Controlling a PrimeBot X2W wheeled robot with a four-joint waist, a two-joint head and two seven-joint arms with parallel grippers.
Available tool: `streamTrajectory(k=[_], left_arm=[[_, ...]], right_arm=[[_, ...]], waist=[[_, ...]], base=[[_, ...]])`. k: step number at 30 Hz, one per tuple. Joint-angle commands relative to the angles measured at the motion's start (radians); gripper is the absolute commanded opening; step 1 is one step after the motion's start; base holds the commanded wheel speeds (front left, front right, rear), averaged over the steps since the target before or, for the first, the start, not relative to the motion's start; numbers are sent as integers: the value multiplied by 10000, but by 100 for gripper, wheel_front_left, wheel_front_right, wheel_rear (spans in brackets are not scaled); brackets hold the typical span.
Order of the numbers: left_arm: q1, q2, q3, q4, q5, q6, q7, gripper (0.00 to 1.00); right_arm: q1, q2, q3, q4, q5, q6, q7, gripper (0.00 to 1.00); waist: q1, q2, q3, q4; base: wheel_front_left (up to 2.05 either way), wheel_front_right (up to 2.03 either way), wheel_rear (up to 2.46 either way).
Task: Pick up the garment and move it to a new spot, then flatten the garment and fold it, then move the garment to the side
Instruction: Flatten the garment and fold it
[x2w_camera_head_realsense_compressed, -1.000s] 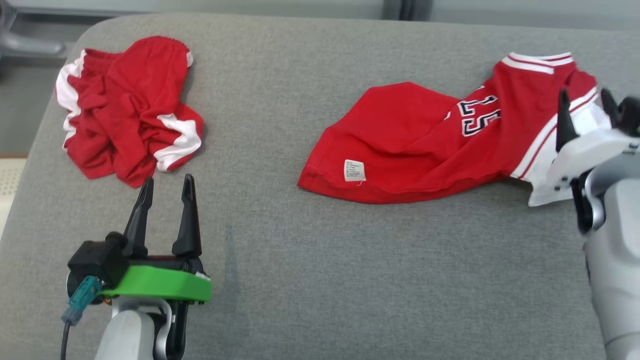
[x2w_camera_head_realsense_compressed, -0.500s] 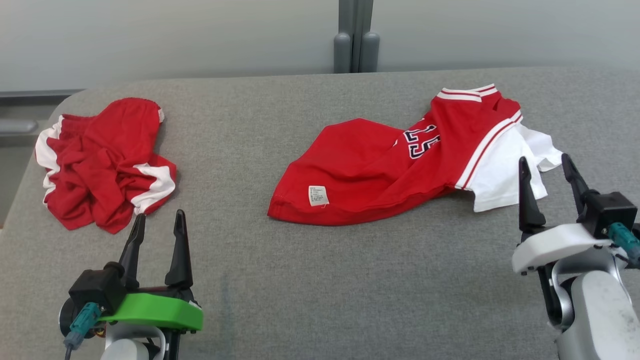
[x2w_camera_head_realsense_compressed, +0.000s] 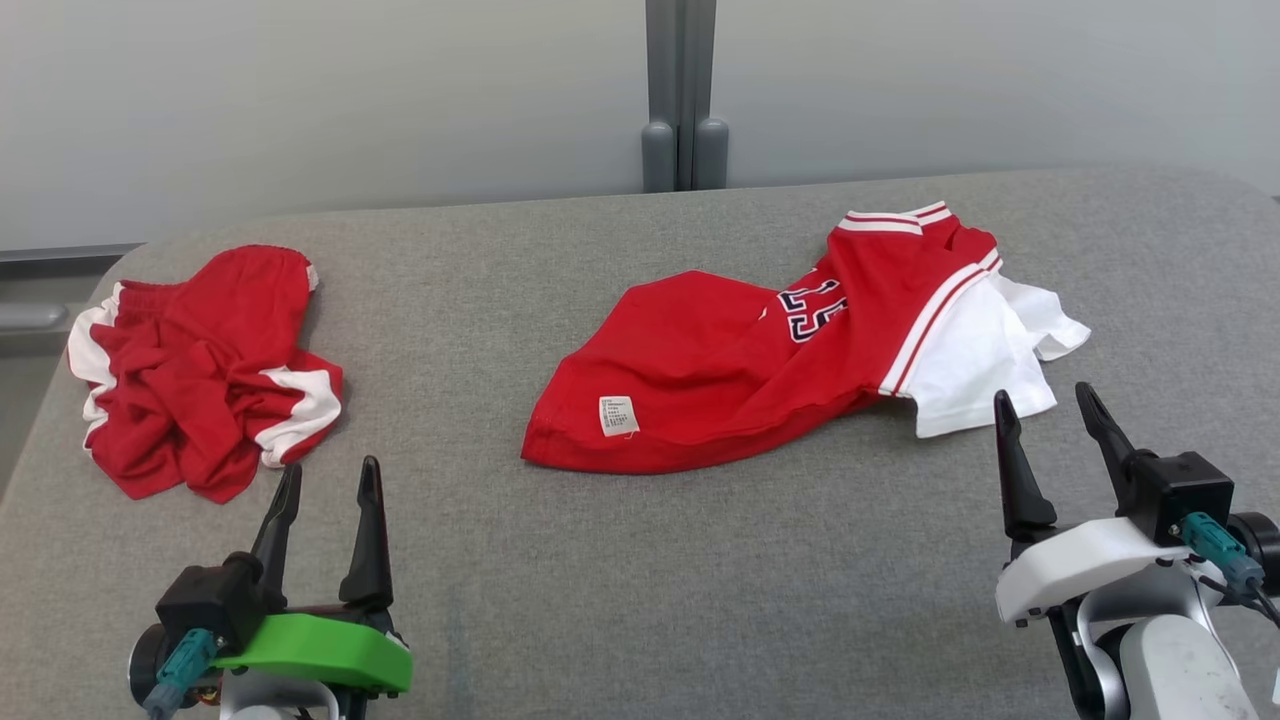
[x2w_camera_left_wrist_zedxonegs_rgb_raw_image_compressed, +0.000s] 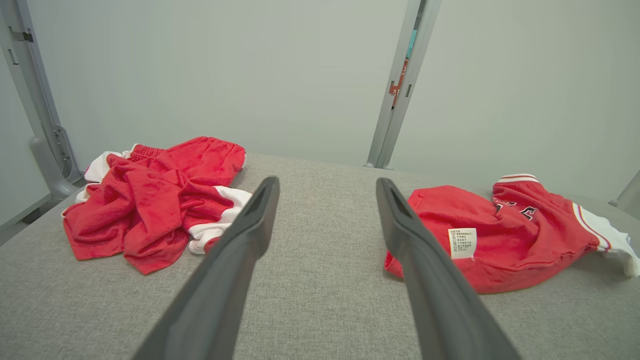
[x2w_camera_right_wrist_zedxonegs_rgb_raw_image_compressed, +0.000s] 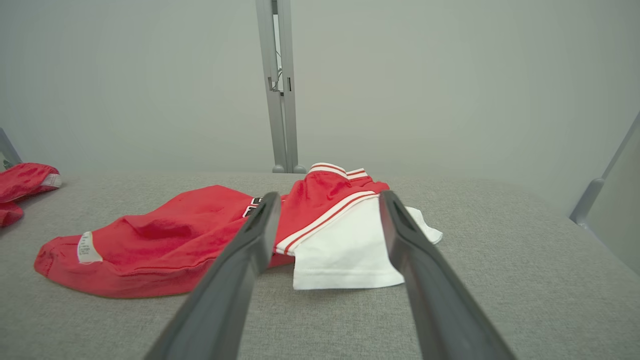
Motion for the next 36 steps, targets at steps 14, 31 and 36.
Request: streamTrajectory(k=[14, 31, 36], left_arm=[[-45, 104, -133, 121, -12, -20, -5, 100], [-2907, -10, -1755, 1452, -608, 65, 3963, 100], [-4117, -109, -2300, 2315, -1068, 390, 5424, 100]], right_arm=[[164, 123, -105, -40, 252, -7, 310, 100], [-2512, -707, -1067, 2075, 801, -7, 4209, 100], [-3750, -1094, -886, 3159, 868, -7, 4695, 100]], waist=[[0, 0, 91, 65], [0, 0, 1328, 26], [0, 0, 1878, -117]], base=[[0, 0, 0], [0, 0, 0], [0, 0, 0]])
